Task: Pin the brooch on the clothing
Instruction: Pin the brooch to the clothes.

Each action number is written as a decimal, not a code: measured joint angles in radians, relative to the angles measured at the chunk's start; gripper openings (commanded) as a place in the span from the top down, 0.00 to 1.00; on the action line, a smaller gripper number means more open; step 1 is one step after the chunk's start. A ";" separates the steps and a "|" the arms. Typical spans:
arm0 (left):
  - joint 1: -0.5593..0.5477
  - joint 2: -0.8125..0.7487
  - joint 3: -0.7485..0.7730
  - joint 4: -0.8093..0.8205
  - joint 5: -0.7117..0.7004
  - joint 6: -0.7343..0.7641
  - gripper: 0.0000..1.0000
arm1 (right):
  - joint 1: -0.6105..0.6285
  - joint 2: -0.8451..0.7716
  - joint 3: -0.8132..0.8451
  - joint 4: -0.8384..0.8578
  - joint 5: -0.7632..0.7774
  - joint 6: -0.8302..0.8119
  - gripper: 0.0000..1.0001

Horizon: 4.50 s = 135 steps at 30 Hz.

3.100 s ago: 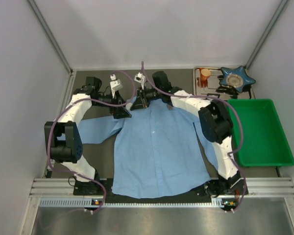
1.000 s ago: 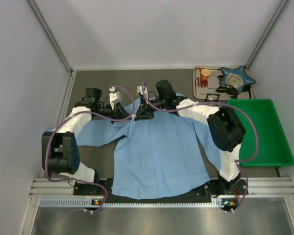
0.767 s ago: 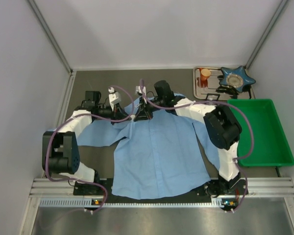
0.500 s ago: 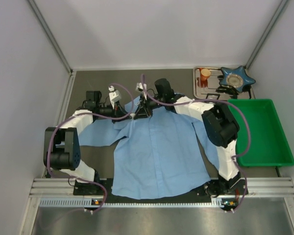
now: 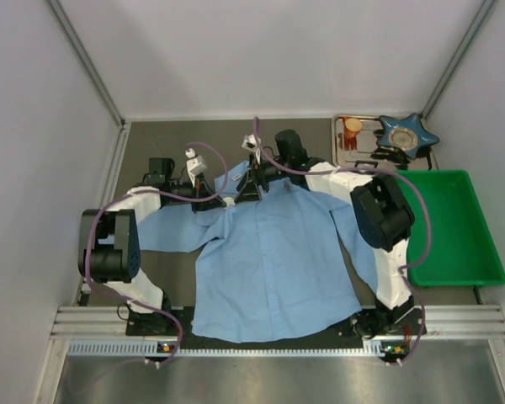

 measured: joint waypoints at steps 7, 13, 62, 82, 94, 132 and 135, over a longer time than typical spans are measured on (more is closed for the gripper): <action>0.003 0.014 0.014 -0.022 0.026 0.012 1.00 | -0.017 0.000 -0.035 0.079 -0.016 0.081 0.40; 0.004 0.014 0.024 -0.056 0.048 0.041 1.00 | -0.017 0.000 -0.122 0.305 -0.028 0.242 0.47; 0.051 0.385 0.460 -1.127 0.179 1.055 1.00 | 0.040 0.077 -0.180 0.601 -0.033 0.291 0.71; 0.051 0.385 0.455 -1.133 0.181 1.073 1.00 | 0.047 0.107 -0.147 0.619 -0.042 0.346 0.84; 0.055 0.381 0.451 -1.140 0.178 1.090 1.00 | 0.053 0.122 -0.084 0.507 -0.045 0.337 0.85; 0.077 0.377 0.448 -1.111 0.140 1.129 1.00 | 0.077 0.141 0.039 0.197 0.091 0.399 0.89; 0.079 0.377 0.446 -1.099 0.127 1.129 1.00 | 0.082 0.141 0.051 0.151 0.124 0.400 0.92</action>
